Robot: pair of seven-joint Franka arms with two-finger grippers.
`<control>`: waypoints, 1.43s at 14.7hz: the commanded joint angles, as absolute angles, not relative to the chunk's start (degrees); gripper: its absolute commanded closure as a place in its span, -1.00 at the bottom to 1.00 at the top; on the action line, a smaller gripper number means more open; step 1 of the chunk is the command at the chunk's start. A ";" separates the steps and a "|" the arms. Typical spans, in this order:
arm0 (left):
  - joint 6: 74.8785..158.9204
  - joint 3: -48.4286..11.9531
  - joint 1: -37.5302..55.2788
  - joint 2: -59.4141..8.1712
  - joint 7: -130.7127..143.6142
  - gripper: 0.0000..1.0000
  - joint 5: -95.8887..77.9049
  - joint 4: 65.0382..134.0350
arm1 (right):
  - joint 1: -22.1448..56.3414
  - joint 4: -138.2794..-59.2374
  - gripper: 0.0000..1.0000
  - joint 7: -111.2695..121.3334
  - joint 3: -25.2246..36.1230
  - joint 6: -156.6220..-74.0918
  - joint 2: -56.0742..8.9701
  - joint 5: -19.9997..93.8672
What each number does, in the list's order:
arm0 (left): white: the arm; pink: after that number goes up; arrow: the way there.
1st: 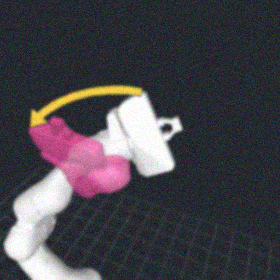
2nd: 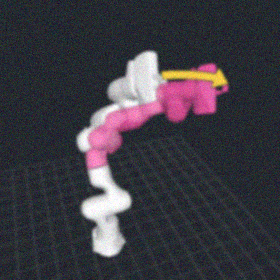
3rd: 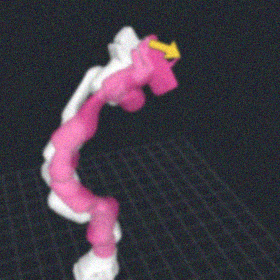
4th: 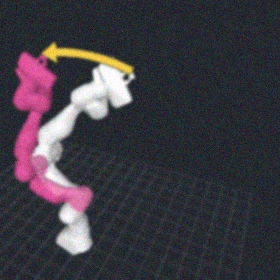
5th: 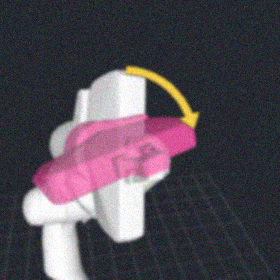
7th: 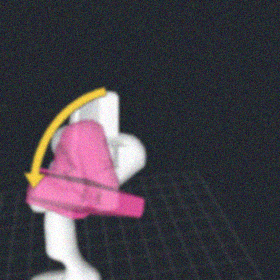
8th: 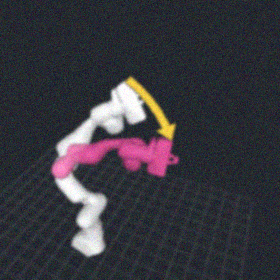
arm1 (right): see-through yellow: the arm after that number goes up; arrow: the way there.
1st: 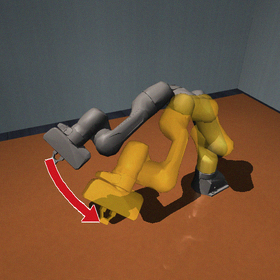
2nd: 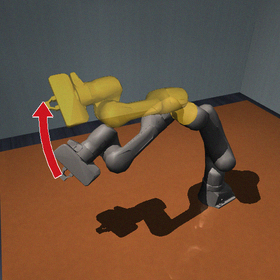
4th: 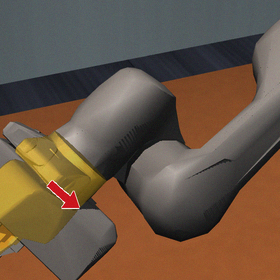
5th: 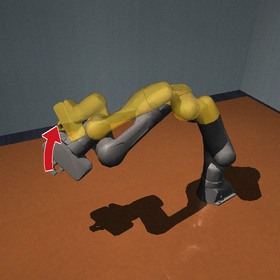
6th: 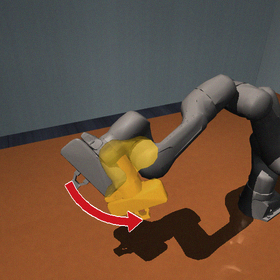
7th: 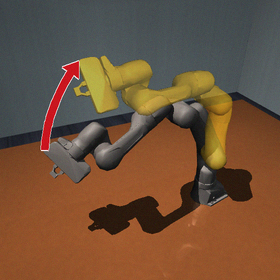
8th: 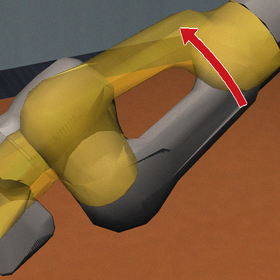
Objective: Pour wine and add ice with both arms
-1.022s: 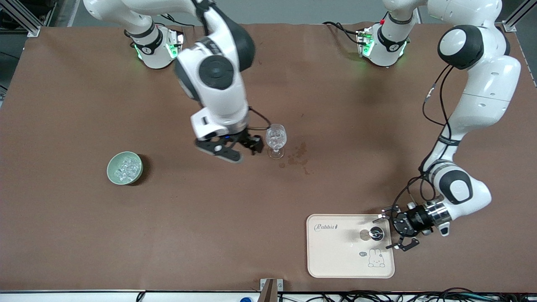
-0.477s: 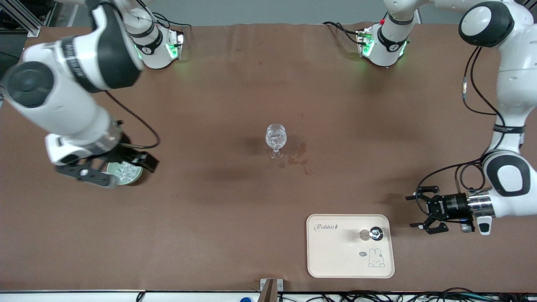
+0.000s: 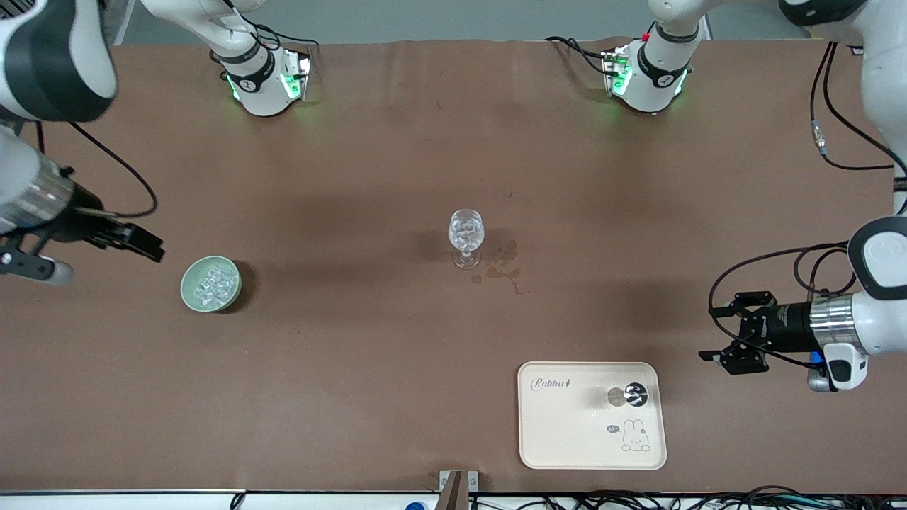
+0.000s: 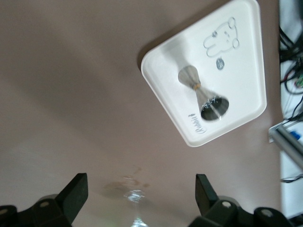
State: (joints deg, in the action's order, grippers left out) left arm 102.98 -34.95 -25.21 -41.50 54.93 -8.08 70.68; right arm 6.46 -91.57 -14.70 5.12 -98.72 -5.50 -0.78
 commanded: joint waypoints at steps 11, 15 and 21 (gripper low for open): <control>92.38 -41.75 -24.44 -21.99 34.21 -1.00 15.38 73.82 | 0.53 -103.89 -1.00 -4.57 3.78 -97.03 8.87 -1.85; 90.89 -25.88 -13.56 -13.82 22.36 -1.00 14.33 75.75 | -0.61 -101.87 -1.00 -2.11 3.78 -97.21 8.35 -1.93; 89.21 -8.46 -2.91 -0.20 13.03 -1.00 3.36 86.45 | -2.46 -95.90 -1.00 0.70 3.78 -97.03 4.32 -1.76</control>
